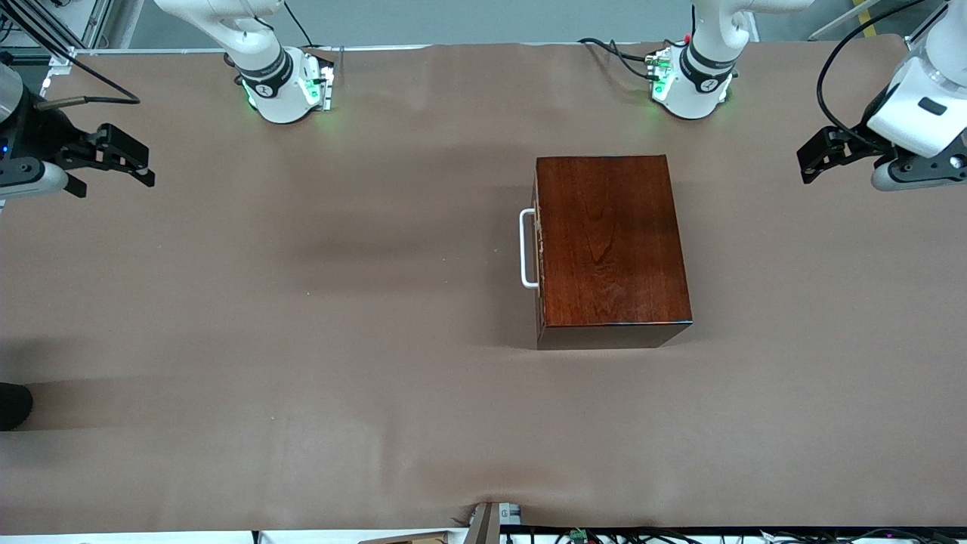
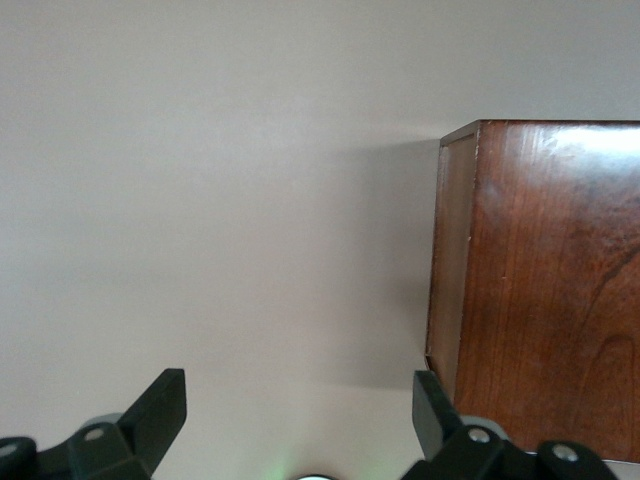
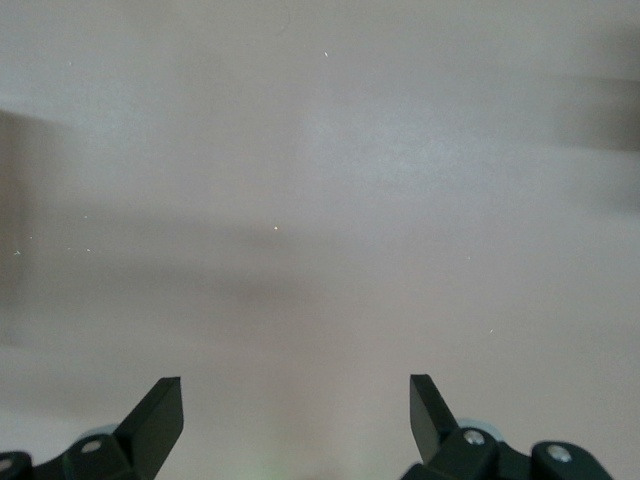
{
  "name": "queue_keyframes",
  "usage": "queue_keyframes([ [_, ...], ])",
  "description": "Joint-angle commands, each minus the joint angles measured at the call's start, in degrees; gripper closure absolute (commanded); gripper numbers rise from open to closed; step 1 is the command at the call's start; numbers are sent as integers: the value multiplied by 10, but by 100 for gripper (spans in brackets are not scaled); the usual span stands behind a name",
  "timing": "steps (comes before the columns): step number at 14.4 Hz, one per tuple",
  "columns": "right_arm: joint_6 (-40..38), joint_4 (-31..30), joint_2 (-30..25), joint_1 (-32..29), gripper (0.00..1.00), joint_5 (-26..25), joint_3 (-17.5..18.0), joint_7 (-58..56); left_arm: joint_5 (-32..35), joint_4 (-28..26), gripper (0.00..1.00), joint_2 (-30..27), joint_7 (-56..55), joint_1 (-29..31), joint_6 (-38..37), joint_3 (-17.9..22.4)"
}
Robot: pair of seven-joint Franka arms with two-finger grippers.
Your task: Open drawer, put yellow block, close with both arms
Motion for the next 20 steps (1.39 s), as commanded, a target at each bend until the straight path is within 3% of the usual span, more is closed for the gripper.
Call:
queue_keyframes([
  [1, -1, -6, -11, -9, 0, -7, 6, -3, -14, 4, 0, -6, 19, 5, 9, -7],
  [13, -1, -6, -11, -9, 0, -7, 6, -2, -25, 13, 0, -4, 83, 17, 17, -9],
  [16, -1, -6, -10, -9, 0, -7, 6, -2, -30, 9, 0, 1, 83, 83, 21, -78],
  [20, -1, -6, -11, -8, 0, -7, 6, -2, -40, 5, 0, 0, 80, 86, 19, -85],
])
